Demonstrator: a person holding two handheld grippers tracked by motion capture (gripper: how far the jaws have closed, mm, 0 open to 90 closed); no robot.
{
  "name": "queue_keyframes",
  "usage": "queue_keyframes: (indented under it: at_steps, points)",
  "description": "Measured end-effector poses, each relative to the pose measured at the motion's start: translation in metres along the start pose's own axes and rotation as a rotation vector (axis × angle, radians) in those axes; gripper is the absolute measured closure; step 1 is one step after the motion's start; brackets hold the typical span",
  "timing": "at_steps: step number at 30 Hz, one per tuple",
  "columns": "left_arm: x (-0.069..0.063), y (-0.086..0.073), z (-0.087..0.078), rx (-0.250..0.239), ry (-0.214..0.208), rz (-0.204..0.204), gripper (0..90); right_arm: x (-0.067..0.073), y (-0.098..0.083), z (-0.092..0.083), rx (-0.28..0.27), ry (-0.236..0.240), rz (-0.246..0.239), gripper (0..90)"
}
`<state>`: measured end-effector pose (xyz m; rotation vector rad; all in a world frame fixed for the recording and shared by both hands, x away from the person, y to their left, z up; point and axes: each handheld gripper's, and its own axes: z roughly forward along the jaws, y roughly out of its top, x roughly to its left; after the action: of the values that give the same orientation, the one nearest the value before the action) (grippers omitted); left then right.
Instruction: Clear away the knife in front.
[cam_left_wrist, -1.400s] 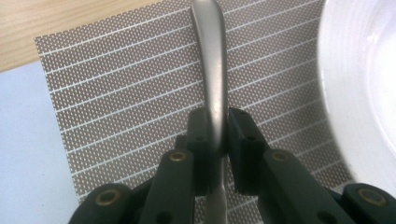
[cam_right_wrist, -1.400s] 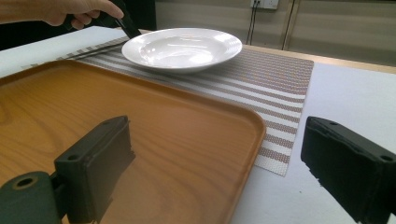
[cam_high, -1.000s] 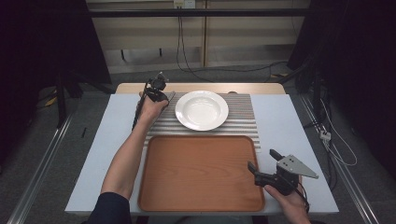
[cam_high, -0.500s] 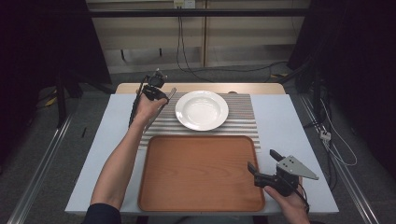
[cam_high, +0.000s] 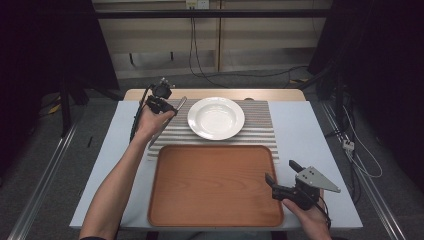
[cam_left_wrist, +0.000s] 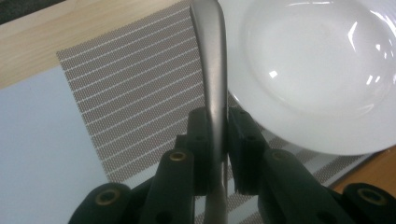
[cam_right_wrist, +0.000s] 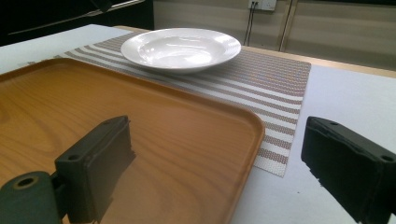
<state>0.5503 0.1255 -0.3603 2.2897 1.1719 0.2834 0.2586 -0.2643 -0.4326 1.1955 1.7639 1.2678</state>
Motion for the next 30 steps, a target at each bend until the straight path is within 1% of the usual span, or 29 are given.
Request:
queue_keyframes:
  at_steps: [1, 3, 4, 5, 8, 9, 13, 14, 15, 17, 19, 21, 22, 24, 30]
  points:
    - [-0.001, -0.002, -0.001, 0.002, 0.001, 0.002, 80.0, 0.0, 0.0, 0.0, 0.001, 0.0, -0.001, 8.7]
    - [-0.003, -0.006, -0.002, 0.002, -0.015, 0.02, 80.0, 0.0, 0.0, 0.0, 0.003, -0.001, -0.002, 8.7]
    - [-0.004, -0.008, -0.002, 0.001, -0.016, 0.018, 80.0, 0.0, 0.0, 0.0, 0.003, 0.0, -0.002, 8.7]
    - [-0.004, -0.009, -0.003, 0.008, -0.016, 0.03, 80.0, 0.0, 0.0, 0.0, 0.004, 0.0, -0.006, 8.7]
    - [-0.008, -0.012, -0.008, 0.009, -0.01, 0.048, 80.0, 0.0, 0.0, 0.0, 0.003, -0.001, -0.002, 8.7]
    - [-0.01, -0.013, -0.009, 0.009, -0.018, 0.049, 80.0, 0.0, 0.0, 0.0, 0.003, -0.001, -0.003, 8.7]
    - [-0.017, -0.017, -0.016, 0.009, -0.021, 0.065, 80.0, 0.001, 0.0, 0.0, 0.003, -0.001, -0.005, 8.7]
    - [-0.019, -0.018, -0.017, 0.009, -0.023, 0.062, 80.0, 0.001, 0.0, 0.0, 0.003, 0.0, -0.005, 8.7]
    - [-0.021, -0.019, -0.018, 0.009, -0.013, 0.069, 80.1, 0.001, 0.0, 0.0, 0.003, 0.003, -0.006, 8.7]
    - [-0.025, -0.022, -0.02, 0.014, -0.022, 0.074, 80.0, 0.001, 0.0, 0.0, 0.003, 0.004, -0.006, 8.7]
    - [-0.028, -0.025, -0.023, 0.009, -0.026, 0.071, 80.0, 0.001, 0.0, 0.0, 0.003, 0.003, -0.006, 8.7]
    - [-0.031, -0.028, -0.026, 0.005, -0.033, 0.078, 80.0, 0.001, 0.0, 0.001, 0.004, 0.003, -0.006, 8.7]
    - [-0.034, -0.029, -0.027, -0.002, -0.047, 0.07, 80.0, 0.001, 0.0, 0.001, 0.005, 0.003, -0.007, 8.7]
    - [-0.039, -0.034, -0.029, -0.011, -0.055, 0.076, 80.0, 0.001, 0.0, 0.001, 0.005, 0.004, -0.006, 8.7]
    - [-0.058, -0.05, -0.034, -0.007, -0.089, 0.095, 80.0, 0.001, 0.0, 0.001, 0.004, 0.004, -0.008, 8.7]
